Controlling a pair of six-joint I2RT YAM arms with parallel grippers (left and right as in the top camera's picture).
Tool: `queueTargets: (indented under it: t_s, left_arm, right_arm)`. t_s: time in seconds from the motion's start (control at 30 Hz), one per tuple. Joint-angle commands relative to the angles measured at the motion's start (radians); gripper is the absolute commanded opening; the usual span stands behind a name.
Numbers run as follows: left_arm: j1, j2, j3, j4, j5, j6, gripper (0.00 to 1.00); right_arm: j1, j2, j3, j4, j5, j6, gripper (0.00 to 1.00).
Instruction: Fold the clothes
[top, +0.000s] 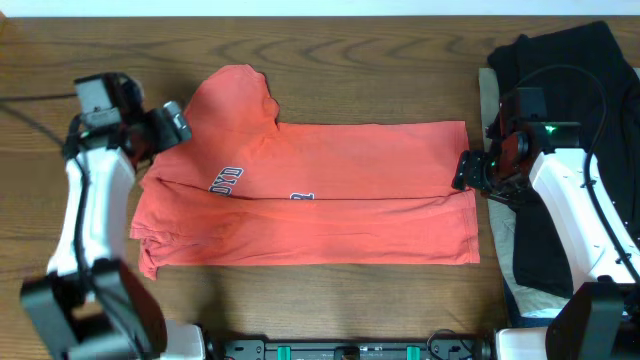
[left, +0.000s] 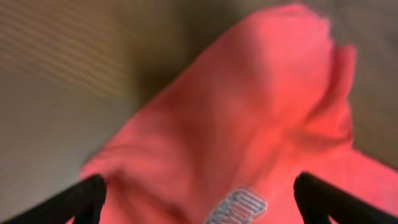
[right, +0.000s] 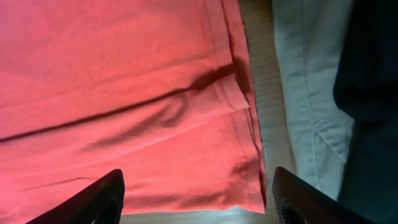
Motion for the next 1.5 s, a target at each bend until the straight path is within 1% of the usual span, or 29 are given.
queueTargets:
  t_s: [0.0,0.23,0.4,0.57,0.73,1.0,1.07,1.13,1.17,1.2,1.23,1.27,1.33,1.4,1.47]
  left_arm:
    - [-0.035,0.121,0.08,0.056,0.043,0.078,0.98]
    - [-0.084,0.396,0.271,0.132,0.042,0.108,0.98]
    - [-0.092,0.514,0.316,0.196,0.042,0.108,0.98]
    - [-0.098,0.558,0.316,0.248,0.034,0.108,0.97]
    - [-0.105,0.567,0.316,0.287,0.027,0.108,0.89]
    - [-0.114,0.602,0.316,0.315,0.027,0.108,0.88]
    - [-0.12,0.618,0.316,0.314,0.028,0.108,0.8]
    - [-0.128,0.628,0.316,0.311,0.028,0.108,0.68]
    - [-0.132,0.629,0.316,0.309,0.028,0.108,0.61]
    - [-0.135,0.628,0.316,0.307,0.029,0.108,0.5]
    - [-0.139,0.627,0.316,0.306,0.033,0.108,0.43]
    - [-0.141,0.625,0.316,0.306,0.04,0.108,0.29]
    - [-0.142,0.618,0.316,0.298,0.064,0.107,0.1]
    - [-0.139,0.604,0.316,0.277,0.088,0.106,0.06]
    - [-0.135,0.584,0.316,0.255,0.091,0.106,0.06]
  right_arm:
    - [0.008,-0.006,0.008,-0.001,-0.034,-0.023,0.74]
    - [0.009,-0.006,0.008,-0.002,-0.057,-0.023,0.73]
    - [0.009,-0.006,0.008,0.005,-0.057,-0.023,0.73]
    - [0.011,-0.005,0.008,0.085,-0.055,-0.023,0.7]
    - [0.037,0.014,0.006,0.197,-0.056,-0.023,0.68]
    - [0.095,0.128,0.006,0.355,-0.05,-0.022,0.67]
    - [0.103,0.164,0.006,0.414,-0.044,-0.022,0.66]
    - [0.107,0.205,0.006,0.492,-0.04,-0.022,0.67]
    - [0.107,0.23,0.006,0.539,-0.039,-0.022,0.67]
    - [0.107,0.251,0.006,0.578,-0.031,-0.022,0.67]
    - [0.107,0.271,0.006,0.613,-0.014,-0.019,0.67]
    - [0.107,0.293,0.006,0.65,0.01,-0.01,0.68]
    - [0.107,0.335,0.006,0.712,0.062,0.016,0.68]
    - [0.106,0.369,0.006,0.767,0.103,0.028,0.68]
    - [0.105,0.398,0.006,0.813,0.141,0.041,0.68]
